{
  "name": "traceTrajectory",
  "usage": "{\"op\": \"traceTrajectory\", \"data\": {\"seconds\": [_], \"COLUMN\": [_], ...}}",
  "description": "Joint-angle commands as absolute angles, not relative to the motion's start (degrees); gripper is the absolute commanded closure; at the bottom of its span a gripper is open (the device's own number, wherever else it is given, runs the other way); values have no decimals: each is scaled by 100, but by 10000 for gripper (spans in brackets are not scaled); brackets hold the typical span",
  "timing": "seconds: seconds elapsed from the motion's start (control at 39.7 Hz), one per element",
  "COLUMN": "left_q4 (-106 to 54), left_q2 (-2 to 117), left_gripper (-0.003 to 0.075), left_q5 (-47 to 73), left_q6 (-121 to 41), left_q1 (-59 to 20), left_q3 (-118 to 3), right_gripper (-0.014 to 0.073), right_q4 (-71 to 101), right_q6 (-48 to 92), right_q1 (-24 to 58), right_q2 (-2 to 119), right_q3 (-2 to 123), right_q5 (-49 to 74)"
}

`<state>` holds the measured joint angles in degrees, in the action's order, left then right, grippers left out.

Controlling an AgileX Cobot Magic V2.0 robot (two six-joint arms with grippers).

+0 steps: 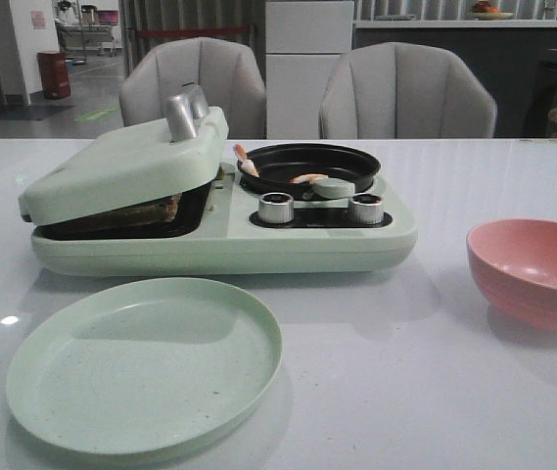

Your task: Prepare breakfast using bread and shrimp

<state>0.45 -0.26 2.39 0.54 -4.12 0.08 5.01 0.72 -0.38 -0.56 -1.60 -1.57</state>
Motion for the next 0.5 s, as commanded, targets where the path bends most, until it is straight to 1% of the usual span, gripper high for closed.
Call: {"op": "traceTrajectory", "data": {"seconds": [0.0,0.28,0.48], "left_q4": [0,0,0], "left_q2": [-120,-120,-120], "left_gripper": [622,622,622], "left_q5": [-261,-261,-261], "left_q6": [48,48,48], "left_q1": [-422,-422,-422], "left_q3": [184,184,184], "right_gripper": [572,572,572], "right_q4": [388,221,158], "right_q6": [0,0,0], "right_q1": [-71,-285,-56], "right_q2": [-185,-185,-191], "right_q3": [-66,-66,-66], "right_q5": [-756,-698,-698]}}
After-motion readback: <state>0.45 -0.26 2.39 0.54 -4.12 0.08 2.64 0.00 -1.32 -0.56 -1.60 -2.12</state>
